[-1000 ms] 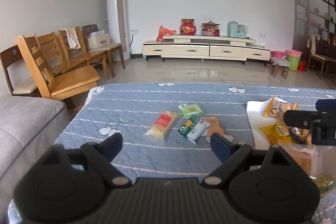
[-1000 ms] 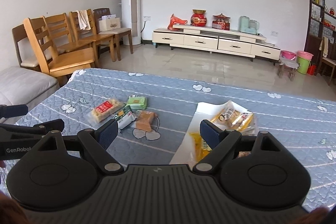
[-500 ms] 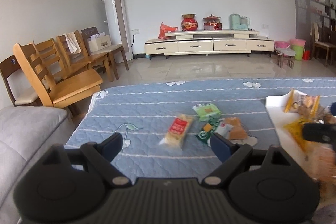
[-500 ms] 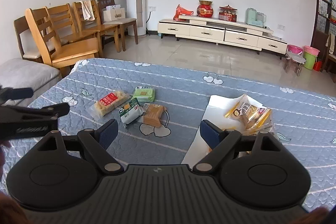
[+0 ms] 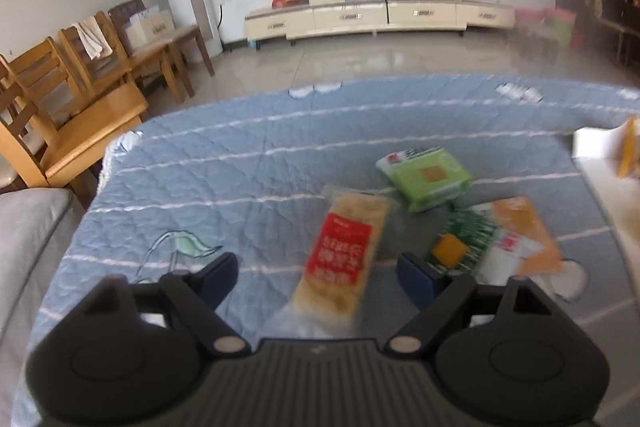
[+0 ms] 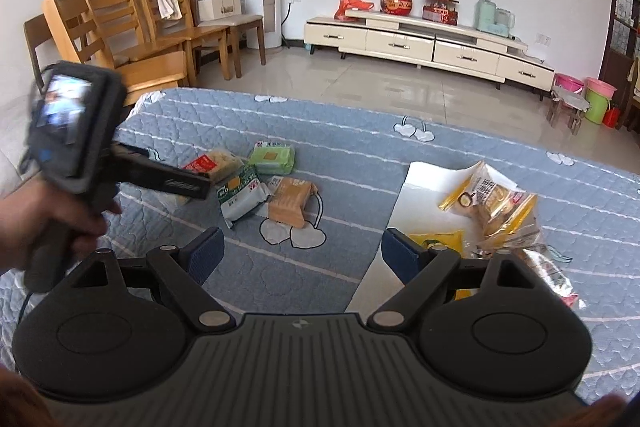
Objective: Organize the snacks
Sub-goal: 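Grasp the red-label bread pack with the left tool while the right tool grasps the green biscuit pack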
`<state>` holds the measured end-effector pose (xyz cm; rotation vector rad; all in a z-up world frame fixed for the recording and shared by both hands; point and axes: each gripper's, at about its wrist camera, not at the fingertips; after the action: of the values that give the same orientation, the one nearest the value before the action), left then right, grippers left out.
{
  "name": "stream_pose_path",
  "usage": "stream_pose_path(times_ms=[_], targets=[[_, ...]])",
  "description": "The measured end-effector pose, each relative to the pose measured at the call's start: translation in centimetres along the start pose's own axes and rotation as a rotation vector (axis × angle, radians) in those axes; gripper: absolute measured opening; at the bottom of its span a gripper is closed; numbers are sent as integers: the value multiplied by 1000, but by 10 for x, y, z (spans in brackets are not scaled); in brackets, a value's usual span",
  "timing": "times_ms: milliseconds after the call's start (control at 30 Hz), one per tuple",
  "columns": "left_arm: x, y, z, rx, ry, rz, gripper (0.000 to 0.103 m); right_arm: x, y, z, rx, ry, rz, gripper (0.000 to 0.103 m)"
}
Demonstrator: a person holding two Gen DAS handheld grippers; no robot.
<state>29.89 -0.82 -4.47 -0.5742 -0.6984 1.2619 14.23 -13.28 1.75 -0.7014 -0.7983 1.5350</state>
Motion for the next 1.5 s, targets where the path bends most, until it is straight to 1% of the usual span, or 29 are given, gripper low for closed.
stream_pose_path(times_ms=[33,67,100,133,167,300,400,533,600,700,733,767,800,833,867,900,967,1033,1100,1233,1367,1500], targets=[[0,-1,-7,8,0,-1,74,1,0,-4,6,-3,2,103],[0,-2,-12,13,4,-5,63,2,0,-8,11,-6,5,103],[1,-2,-17,18,19,-3,56,3,-1,-12,13,-11,12,103],[2,-1,-19,26,24,0,39,5,-1,-17,14,-17,21,103],[4,0,-20,23,31,8,34,7,-2,-22,16,-23,32,103],[16,13,-7,3,25,37,34,20,-11,-45,17,-73,104,103],[29,23,12,-9,1,59,34,35,-20,-68,23,-129,218,103],[40,36,37,-46,9,83,34,52,-30,-105,58,-184,322,103],[44,41,48,-63,-3,79,34,60,-32,-123,75,-170,383,103],[51,48,61,-69,-4,123,34,71,-35,-146,100,-142,450,103],[53,50,64,-71,-3,137,34,73,-35,-154,115,-137,464,101],[54,52,68,-76,-4,149,34,75,-34,-161,132,-123,479,93],[54,53,70,-78,-9,155,34,78,-33,-168,151,-108,494,79],[54,53,73,-82,-15,161,34,79,-32,-174,167,-97,501,78],[54,54,74,-83,-20,166,34,81,-31,-175,152,-84,510,69],[55,54,77,-82,-22,175,34,82,-30,-173,146,-80,509,65],[54,56,81,-83,-29,187,34,82,-31,-166,134,-88,487,63],[52,57,86,-86,-31,203,34,82,-28,-155,106,-74,470,63],[52,59,94,-91,-15,225,34,83,-26,-139,98,-94,435,63],[45,63,115,-113,-42,234,34,85,-20,-101,66,-124,368,63],[36,67,138,-139,-63,214,34,85,-14,-63,44,-141,287,63],[34,72,161,-154,-61,250,34,83,-6,-22,19,-146,216,63]])
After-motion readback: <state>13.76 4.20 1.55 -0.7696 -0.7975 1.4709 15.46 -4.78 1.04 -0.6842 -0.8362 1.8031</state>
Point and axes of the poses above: each gripper's, at about its wrist camera, not at the fingertips, and z roughly against the way its jaws point, x to its left, y to its underside
